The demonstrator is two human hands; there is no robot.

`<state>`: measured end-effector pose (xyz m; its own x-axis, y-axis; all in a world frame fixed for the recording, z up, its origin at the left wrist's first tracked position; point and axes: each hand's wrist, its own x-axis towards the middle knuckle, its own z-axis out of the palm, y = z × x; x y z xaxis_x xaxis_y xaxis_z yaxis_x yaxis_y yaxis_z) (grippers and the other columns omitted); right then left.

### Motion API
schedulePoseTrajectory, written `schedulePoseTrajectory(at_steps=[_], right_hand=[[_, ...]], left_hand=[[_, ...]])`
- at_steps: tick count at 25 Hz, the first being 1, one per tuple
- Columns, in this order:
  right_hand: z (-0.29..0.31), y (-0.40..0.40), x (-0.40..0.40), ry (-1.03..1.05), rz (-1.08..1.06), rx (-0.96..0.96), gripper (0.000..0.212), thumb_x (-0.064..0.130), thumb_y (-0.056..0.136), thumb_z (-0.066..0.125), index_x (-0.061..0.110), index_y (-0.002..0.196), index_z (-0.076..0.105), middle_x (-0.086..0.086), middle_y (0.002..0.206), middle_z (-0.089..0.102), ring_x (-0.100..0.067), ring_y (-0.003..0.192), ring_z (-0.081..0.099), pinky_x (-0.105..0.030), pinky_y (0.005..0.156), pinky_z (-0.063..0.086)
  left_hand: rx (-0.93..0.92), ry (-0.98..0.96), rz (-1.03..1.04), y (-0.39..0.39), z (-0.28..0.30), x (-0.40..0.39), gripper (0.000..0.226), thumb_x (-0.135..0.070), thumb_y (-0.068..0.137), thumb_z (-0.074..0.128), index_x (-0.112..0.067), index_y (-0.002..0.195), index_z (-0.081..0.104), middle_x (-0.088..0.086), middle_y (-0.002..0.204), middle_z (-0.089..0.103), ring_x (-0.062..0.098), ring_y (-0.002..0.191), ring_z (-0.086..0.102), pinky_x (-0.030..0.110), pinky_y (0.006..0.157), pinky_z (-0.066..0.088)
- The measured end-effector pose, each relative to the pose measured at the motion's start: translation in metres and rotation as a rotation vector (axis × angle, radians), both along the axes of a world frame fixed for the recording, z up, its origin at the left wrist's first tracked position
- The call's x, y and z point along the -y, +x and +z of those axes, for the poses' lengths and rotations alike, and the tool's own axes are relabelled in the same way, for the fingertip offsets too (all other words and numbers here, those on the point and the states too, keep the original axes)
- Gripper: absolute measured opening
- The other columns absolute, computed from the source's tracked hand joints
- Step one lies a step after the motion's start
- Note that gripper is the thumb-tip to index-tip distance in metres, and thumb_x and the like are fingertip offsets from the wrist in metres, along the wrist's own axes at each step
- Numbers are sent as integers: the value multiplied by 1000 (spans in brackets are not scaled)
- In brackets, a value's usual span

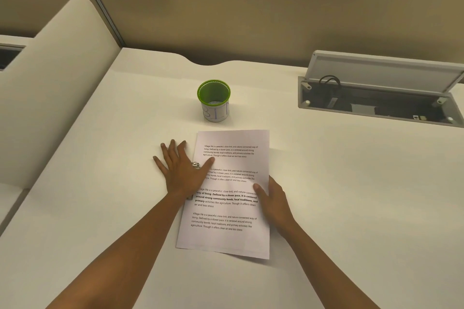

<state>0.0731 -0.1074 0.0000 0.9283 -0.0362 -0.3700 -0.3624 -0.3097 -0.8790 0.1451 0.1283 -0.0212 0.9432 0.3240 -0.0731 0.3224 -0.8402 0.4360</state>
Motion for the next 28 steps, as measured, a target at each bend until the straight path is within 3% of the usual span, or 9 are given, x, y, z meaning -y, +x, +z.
schedulePoseTrajectory(at_steps=[9,19,22,28], right_hand=[[6,0,4,46,18,-15,40,22,102,52,22,142,53,6,137,63,-16,126,59,-40,109,46],[12,2,10,65,29,-32,36,17,102,52,12,137,57,-3,135,65,-23,124,61,-44,108,47],[12,-2,23,79,-6,-17,36,17,102,53,12,137,57,-4,135,65,-24,123,62,-47,108,47],[16,-24,82,189,-86,-13,31,17,102,54,17,132,60,-2,129,70,-19,114,69,-44,101,54]], left_hand=[[-3,-47,25,-1,7,3,96,-71,82,57,-13,153,26,9,166,18,26,157,-5,59,122,-11],[67,287,-21,-8,23,18,66,-47,96,51,2,140,47,24,157,39,42,151,21,61,120,11],[174,194,11,-10,26,18,57,-43,98,52,0,134,52,21,149,48,40,147,31,60,118,17],[388,-254,169,-5,59,45,34,-37,101,51,-10,121,56,12,131,54,33,132,41,51,111,27]])
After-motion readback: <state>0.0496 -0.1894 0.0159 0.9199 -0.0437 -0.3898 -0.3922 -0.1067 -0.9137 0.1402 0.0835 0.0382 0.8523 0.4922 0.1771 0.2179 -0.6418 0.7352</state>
